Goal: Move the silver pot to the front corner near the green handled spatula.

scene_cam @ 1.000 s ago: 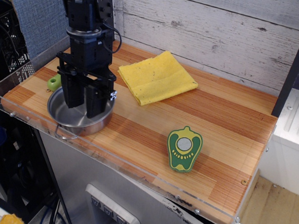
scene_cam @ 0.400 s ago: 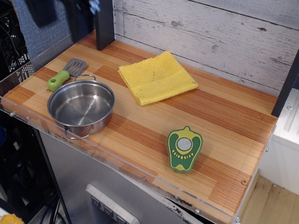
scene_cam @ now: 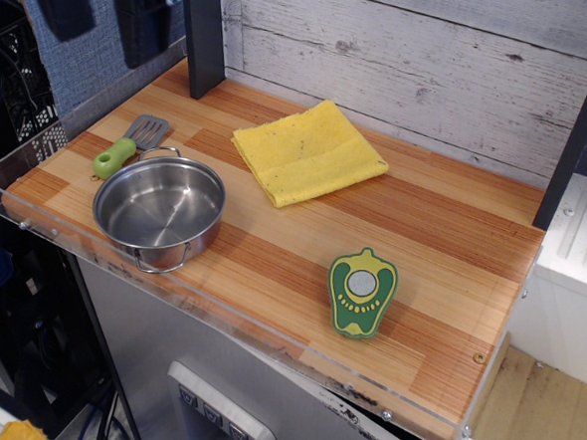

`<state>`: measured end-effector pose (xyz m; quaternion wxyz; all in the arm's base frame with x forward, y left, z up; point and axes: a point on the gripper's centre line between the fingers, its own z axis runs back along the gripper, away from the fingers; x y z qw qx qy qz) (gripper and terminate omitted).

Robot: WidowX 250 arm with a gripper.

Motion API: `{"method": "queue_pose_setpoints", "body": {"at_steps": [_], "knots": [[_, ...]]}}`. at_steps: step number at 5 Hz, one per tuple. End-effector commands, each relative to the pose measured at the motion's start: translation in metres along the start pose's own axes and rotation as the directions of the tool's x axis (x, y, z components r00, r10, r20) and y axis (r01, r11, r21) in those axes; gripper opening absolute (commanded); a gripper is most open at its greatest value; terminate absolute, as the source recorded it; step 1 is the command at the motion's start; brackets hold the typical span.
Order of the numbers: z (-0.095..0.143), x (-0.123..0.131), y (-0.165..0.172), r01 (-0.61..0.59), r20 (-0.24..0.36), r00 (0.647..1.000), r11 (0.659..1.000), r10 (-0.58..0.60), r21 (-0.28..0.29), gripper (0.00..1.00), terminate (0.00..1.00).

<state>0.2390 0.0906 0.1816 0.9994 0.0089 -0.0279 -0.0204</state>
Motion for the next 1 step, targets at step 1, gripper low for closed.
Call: {"method": "queue_pose_setpoints", "body": {"at_steps": [1], "knots": [[0.0096, -0.0017, 0.0038, 0.084, 0.004, 0.996, 0.994, -0.084, 0.070, 1.00, 1.00]]}}
